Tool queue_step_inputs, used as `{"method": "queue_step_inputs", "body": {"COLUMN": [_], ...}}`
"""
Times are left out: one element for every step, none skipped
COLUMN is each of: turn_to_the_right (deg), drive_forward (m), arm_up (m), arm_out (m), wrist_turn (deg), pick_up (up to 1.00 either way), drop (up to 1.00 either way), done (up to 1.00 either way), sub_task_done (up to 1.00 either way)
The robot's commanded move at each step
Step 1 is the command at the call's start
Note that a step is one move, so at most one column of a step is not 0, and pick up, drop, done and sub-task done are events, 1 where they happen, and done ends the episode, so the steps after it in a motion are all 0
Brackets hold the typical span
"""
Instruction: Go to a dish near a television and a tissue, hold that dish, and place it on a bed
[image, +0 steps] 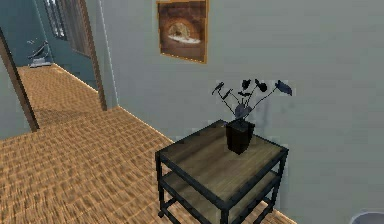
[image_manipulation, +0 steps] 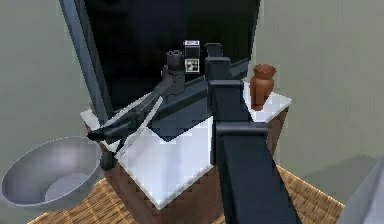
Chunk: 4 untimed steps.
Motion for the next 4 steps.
{"method": "queue_step_inputs", "body": {"turn_to_the_right": [0.0, 0.0, -33.0, 0.0], "drive_forward": [0.00, 0.00, 0.00, 1.00], "arm_up": [0.00, 0.00, 0.00, 0.00], "arm_out": [0.00, -0.34, 0.00, 0.00], "wrist_turn": [-3.0, 0.0, 0.0, 0.0], "pick_up": [0.00, 0.00, 0.00, 0.00], "drop": [0.00, 0.00, 0.00, 0.00], "done": [0.00, 0.00, 0.00, 0.00], "sub_task_done": [0.00, 0.00, 0.00, 0.00]}}
